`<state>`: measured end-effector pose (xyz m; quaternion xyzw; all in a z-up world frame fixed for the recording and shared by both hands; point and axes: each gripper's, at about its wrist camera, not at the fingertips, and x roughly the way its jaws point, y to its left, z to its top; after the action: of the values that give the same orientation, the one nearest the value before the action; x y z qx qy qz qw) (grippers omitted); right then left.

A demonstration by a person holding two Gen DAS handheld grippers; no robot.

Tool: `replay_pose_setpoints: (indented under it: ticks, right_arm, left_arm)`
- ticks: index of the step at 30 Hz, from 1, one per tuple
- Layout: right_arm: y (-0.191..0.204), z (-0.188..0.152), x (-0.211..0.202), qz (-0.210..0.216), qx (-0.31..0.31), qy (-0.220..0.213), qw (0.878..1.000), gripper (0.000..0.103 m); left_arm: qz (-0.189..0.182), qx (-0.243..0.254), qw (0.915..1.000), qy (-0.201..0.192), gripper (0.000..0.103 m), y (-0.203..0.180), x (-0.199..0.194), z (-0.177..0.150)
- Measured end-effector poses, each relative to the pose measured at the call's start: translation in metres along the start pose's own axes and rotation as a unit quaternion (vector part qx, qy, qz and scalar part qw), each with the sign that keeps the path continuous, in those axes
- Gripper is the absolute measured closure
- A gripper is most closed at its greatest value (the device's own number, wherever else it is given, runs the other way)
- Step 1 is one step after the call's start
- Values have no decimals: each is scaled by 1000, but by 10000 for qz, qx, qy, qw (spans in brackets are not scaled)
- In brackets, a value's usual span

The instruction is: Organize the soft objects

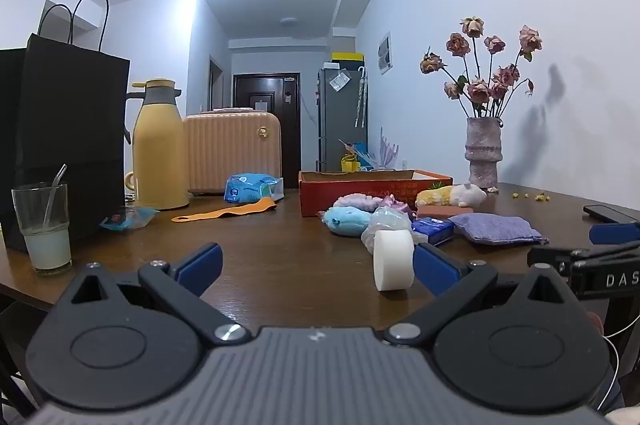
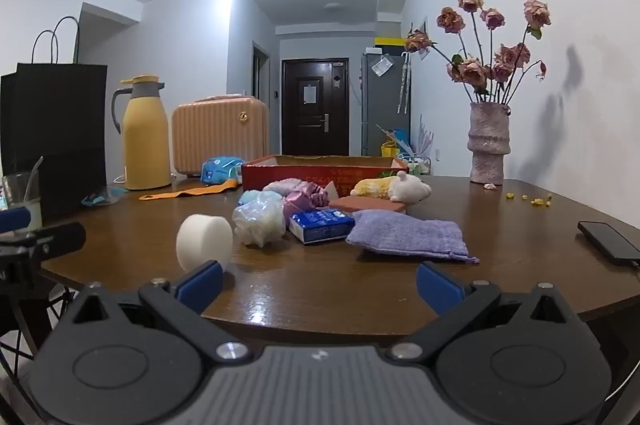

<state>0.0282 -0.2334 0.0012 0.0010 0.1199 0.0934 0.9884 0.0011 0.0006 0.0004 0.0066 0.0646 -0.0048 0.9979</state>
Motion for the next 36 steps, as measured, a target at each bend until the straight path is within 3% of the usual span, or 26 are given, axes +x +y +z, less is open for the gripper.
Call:
replay_pose_setpoints:
  ticks: [2, 11, 36]
  right_arm:
    - [-2, 1, 0, -1, 22, -15, 10000, 0]
    - [-3, -1, 3, -21, 112, 25, 9999, 0]
    - [-5, -2, 1, -13, 127, -6, 9999, 0]
  left_arm:
    - [-8, -184, 9998, 30, 0, 9, 3, -2]
    - [44, 42, 10000, -64, 0, 0, -4, 3]
    - [26, 33, 10000, -43, 0, 1, 0, -1]
